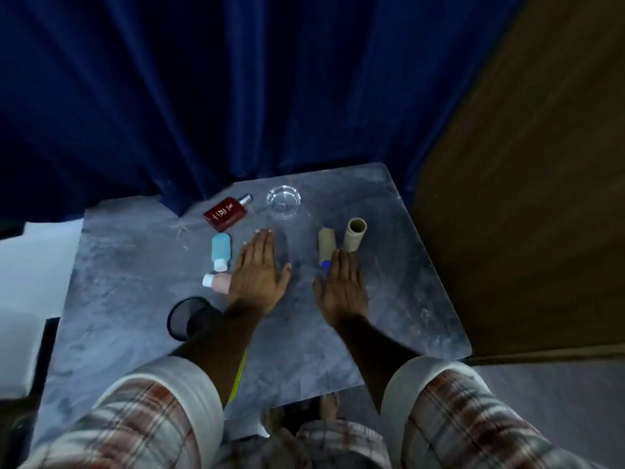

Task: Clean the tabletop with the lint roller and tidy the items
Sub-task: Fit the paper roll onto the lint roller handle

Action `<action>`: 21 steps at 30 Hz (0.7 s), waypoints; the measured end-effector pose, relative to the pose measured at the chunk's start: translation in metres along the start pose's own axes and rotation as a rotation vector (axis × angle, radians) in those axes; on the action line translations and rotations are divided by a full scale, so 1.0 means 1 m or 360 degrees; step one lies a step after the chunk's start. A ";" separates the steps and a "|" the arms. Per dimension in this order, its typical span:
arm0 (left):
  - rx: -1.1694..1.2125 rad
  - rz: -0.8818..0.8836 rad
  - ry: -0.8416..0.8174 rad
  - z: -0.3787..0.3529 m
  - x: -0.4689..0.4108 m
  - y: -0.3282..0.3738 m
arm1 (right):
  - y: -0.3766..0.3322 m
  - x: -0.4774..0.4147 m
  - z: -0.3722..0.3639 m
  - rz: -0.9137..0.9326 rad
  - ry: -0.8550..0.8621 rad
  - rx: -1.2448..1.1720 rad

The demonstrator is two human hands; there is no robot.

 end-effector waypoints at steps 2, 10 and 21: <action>0.0056 0.0004 -0.0088 -0.014 -0.002 0.005 | 0.007 -0.002 -0.004 -0.0060 0.0015 0.0010; 0.0260 -0.0038 -0.0179 -0.050 -0.028 0.041 | 0.023 -0.008 -0.027 -0.0102 -0.0143 0.0081; 0.0521 0.0214 -0.0262 -0.073 -0.082 0.063 | 0.036 -0.014 -0.048 -0.0119 -0.0230 0.0058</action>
Point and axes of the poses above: each hand's wrist, its own x-axis away from the middle knuckle, its own z-axis out of the back of the hand, y = z × x, the point moved 9 cm from there along -x, towards the middle knuckle, and after that the axes turned 11 degrees about y, right-handed, at the moved point
